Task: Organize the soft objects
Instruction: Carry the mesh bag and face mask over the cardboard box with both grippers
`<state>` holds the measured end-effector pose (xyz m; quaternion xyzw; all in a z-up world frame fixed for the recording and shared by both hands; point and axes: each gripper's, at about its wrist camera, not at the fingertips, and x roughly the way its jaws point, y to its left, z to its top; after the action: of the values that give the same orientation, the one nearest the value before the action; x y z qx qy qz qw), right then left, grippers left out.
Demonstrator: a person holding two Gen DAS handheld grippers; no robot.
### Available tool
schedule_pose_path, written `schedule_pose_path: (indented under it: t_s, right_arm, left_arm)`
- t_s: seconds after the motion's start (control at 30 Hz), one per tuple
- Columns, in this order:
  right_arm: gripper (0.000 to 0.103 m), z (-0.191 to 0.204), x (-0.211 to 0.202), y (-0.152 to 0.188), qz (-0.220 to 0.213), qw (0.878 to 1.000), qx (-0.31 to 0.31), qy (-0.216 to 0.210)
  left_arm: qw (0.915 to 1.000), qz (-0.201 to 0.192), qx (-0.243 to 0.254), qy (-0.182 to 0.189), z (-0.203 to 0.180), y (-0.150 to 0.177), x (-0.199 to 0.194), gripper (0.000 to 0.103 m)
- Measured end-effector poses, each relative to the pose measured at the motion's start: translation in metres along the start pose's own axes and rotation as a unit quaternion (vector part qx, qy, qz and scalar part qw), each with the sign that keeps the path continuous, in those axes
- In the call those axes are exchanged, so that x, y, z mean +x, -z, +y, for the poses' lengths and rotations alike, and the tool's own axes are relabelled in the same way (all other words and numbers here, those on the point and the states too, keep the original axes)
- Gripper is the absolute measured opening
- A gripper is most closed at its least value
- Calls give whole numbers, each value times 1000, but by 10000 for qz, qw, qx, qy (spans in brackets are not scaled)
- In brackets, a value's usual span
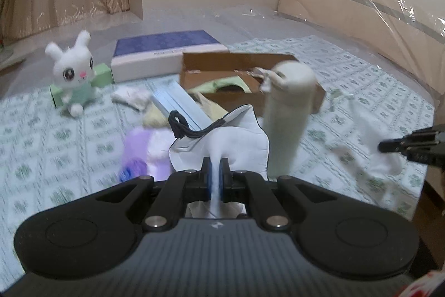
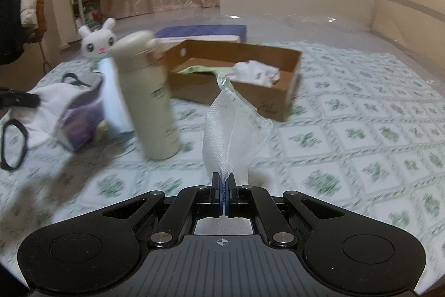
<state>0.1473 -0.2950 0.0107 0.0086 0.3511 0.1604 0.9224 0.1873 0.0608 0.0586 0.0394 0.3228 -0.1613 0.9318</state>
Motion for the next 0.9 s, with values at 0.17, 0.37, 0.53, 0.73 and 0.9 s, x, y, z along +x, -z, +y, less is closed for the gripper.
schedule_pose_path:
  t_s: [0.17, 0.37, 0.53, 0.73, 0.9]
  right_arm:
    - [1, -30, 10, -25, -33, 9998, -113, 135]
    - [1, -56, 28, -65, -130, 9988, -377, 271]
    - [1, -69, 55, -108, -220, 9982, -526, 181]
    - [1, -67, 101, -163, -324, 9976, -571, -207]
    - [1, -62, 148, -197, -284, 9971, -454, -542]
  left_arm:
    - [9998, 27, 214, -5, 25, -36, 23, 4]
    - [9984, -19, 571, 31, 37, -85, 58, 4]
    - [9968, -6, 778, 153, 36, -122, 99, 4]
    - [9957, 63, 878, 301, 25, -157, 157, 4]
    - [9944, 129, 953, 430, 12, -173, 197, 4]
